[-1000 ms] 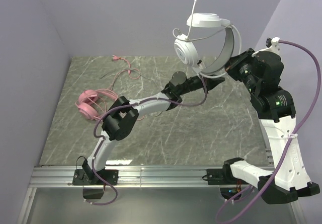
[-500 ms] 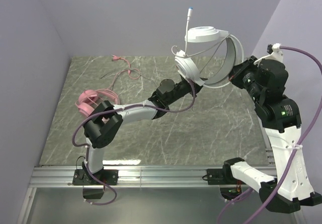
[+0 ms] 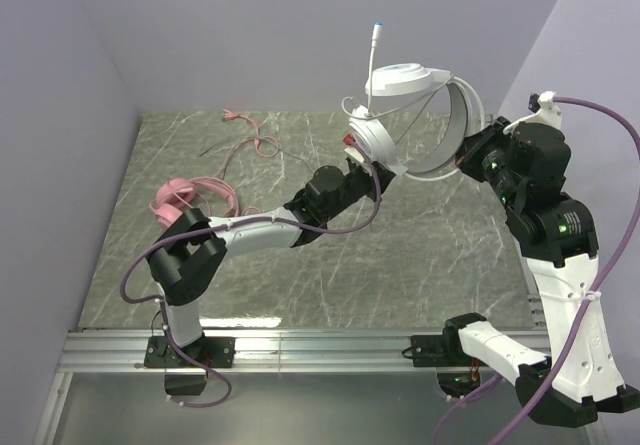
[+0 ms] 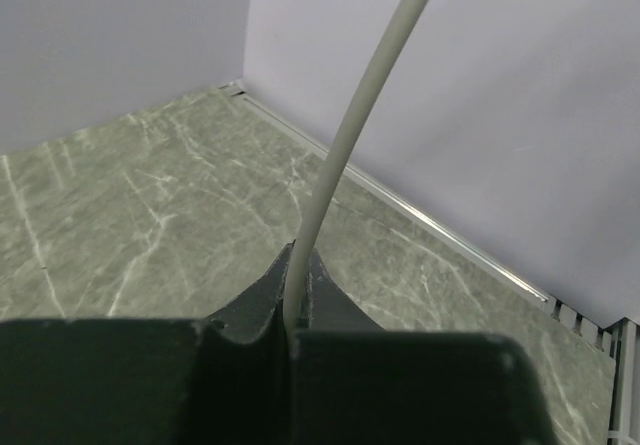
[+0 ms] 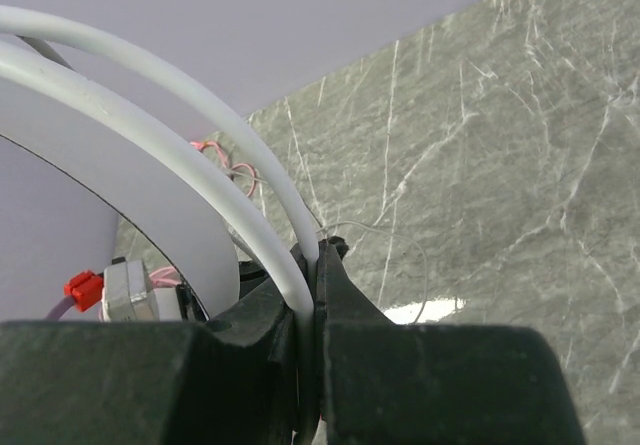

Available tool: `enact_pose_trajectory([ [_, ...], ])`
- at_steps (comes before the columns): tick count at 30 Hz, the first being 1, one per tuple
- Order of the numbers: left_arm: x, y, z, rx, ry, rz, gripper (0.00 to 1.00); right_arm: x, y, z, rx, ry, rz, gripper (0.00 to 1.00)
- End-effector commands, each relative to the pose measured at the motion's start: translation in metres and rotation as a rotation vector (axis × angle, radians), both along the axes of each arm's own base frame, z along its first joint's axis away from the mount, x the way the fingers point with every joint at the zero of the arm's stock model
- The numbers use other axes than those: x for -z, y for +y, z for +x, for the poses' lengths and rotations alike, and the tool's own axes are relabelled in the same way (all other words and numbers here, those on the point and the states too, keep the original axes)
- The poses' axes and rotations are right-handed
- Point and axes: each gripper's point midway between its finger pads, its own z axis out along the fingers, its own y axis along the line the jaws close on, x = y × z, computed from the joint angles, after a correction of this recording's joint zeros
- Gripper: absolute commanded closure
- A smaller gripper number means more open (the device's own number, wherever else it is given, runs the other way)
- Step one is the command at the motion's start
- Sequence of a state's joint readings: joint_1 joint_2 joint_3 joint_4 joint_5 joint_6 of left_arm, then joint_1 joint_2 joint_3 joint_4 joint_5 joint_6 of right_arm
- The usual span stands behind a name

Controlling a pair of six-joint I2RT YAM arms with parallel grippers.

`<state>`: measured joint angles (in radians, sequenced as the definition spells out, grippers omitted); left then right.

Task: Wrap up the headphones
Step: Wrap the headphone cable with the left arm

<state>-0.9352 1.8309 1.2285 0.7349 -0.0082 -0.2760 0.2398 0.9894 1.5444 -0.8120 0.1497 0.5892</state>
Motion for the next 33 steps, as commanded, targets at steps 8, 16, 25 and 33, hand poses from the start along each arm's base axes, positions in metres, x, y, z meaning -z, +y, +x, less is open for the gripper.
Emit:
enact_pose_trajectory([
  [8,-0.036,0.041,0.009,-0.184,-0.016,-0.067,1.0,-0.035,0.0,-0.004,0.011,-0.118,0.054,1.0],
  [16,-0.035,0.056,-0.001,-0.184,-0.004,-0.021,1.0,-0.037,-0.013,-0.002,0.081,-0.131,0.047,1.0],
  [25,-0.021,0.078,-0.059,-0.01,0.009,-0.043,0.99,-0.033,-0.024,0.015,0.192,-0.161,0.099,1.0],
  [33,-0.007,0.083,-0.103,0.171,0.001,-0.011,0.96,-0.024,-0.019,0.028,0.2,-0.168,0.151,1.0],
])
